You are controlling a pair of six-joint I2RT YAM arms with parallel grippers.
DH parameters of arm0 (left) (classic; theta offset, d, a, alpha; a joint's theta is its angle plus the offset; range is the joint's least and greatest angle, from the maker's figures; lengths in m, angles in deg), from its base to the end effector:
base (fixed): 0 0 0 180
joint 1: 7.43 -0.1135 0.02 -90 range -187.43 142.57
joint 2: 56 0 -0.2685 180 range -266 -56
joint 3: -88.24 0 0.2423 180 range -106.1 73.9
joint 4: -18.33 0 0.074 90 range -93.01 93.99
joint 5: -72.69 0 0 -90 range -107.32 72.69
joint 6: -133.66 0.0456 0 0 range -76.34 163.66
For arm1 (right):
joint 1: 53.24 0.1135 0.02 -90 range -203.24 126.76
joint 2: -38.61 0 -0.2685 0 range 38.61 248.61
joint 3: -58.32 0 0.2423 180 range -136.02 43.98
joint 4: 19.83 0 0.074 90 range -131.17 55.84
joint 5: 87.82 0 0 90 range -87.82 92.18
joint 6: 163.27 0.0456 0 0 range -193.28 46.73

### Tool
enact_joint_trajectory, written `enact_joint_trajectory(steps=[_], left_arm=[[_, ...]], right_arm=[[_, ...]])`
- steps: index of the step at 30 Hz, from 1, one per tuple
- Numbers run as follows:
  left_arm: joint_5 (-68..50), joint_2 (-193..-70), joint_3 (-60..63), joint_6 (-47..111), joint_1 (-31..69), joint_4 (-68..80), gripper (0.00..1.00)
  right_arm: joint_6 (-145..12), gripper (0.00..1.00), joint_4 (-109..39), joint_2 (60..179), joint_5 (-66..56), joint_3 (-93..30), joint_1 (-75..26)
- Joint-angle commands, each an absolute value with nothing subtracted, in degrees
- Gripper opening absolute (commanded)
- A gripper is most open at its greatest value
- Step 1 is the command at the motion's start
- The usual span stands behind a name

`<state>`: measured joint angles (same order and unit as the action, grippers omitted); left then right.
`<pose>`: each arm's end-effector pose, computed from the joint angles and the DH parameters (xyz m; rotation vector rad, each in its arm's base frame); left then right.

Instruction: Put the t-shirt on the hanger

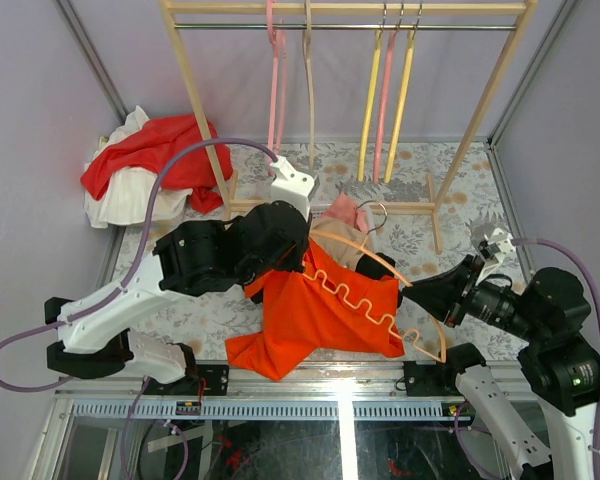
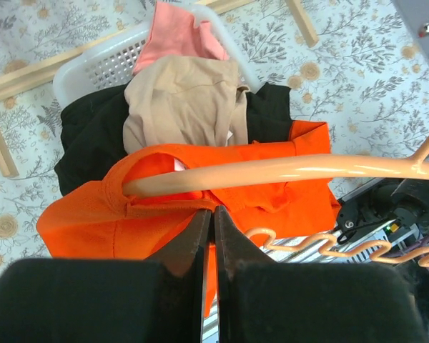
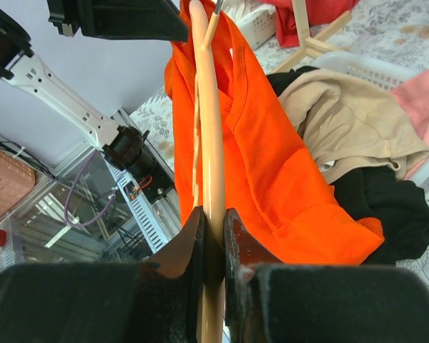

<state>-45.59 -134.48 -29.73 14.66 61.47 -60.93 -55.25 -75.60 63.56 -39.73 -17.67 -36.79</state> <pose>0.1070 -0.2172 0.4577 0.5027 2.1406 -0.4107 0.0264 0.0395 0.4063 -0.5567 1.6506 1.0490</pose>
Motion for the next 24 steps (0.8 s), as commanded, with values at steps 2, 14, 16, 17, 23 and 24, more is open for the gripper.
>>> enact_joint_trajectory(steps=[2,14,16,17,23,24], left_arm=[[-44.08,-136.54,-37.99,17.63,62.82,-62.71,0.00],[-39.76,-145.49,-71.05,28.82,63.41,-57.57,0.00],[-37.66,-141.42,-66.27,29.97,63.42,-50.57,0.00],[-36.74,-139.09,-64.34,30.29,63.42,-47.90,0.00],[-34.22,-134.70,-56.99,27.81,63.43,-45.65,0.00],[-34.69,-134.04,-54.88,26.97,63.49,-46.22,0.00]], right_arm=[[-56.93,0.00,-75.36,67.76,-36.34,-29.21,-36.77],[-48.22,0.00,-60.64,69.30,-27.06,-38.84,-36.79],[-47.56,0.00,-58.70,69.20,-25.22,-40.50,-36.80],[-47.42,0.00,-58.40,68.96,-24.15,-41.60,-36.80],[-47.09,0.00,-61.42,64.88,-25.02,-44.03,-36.76],[-47.04,0.00,-63.18,64.05,-25.85,-43.89,-36.79]])
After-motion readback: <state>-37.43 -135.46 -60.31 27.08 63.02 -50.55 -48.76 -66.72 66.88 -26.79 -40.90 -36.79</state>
